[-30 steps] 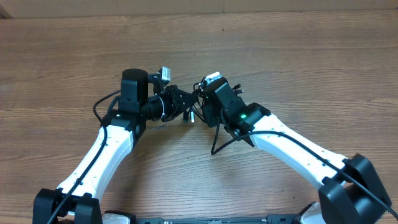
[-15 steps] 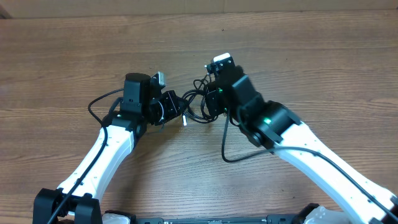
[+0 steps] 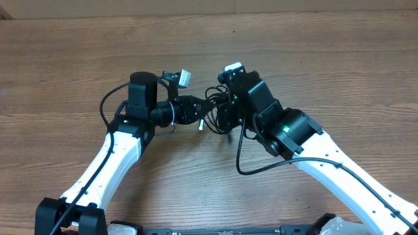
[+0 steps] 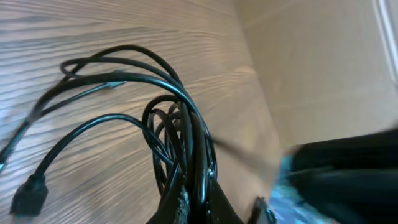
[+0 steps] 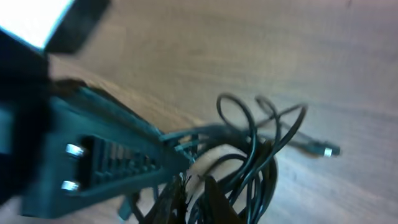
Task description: Untangle cables
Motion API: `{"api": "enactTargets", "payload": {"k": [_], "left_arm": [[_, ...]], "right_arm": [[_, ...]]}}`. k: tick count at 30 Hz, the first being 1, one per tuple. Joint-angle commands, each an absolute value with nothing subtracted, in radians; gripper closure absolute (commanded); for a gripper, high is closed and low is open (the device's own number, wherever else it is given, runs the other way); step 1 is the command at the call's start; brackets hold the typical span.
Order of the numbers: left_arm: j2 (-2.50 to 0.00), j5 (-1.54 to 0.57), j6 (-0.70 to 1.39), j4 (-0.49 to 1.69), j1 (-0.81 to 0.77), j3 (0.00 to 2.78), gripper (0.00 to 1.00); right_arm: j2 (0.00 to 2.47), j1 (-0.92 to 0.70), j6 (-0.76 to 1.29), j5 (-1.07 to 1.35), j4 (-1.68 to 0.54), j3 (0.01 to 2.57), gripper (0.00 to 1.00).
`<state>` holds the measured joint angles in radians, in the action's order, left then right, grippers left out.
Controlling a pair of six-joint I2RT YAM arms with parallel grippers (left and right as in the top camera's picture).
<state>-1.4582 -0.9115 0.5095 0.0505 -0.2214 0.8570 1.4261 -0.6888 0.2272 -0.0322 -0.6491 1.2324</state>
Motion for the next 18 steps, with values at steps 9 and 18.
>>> {"api": "enactTargets", "payload": {"k": [9,18], "left_arm": [[-1.453,-0.945,0.644,0.053,-0.223,0.865,0.96],[-1.453,-0.868,0.710,0.059,-0.223,0.865,0.96]], "right_arm": [[1.417,-0.689,0.361,-0.017,-0.706,1.264,0.40],[1.417,-0.689,0.479,-0.107,-0.735,1.264,0.21]]}}
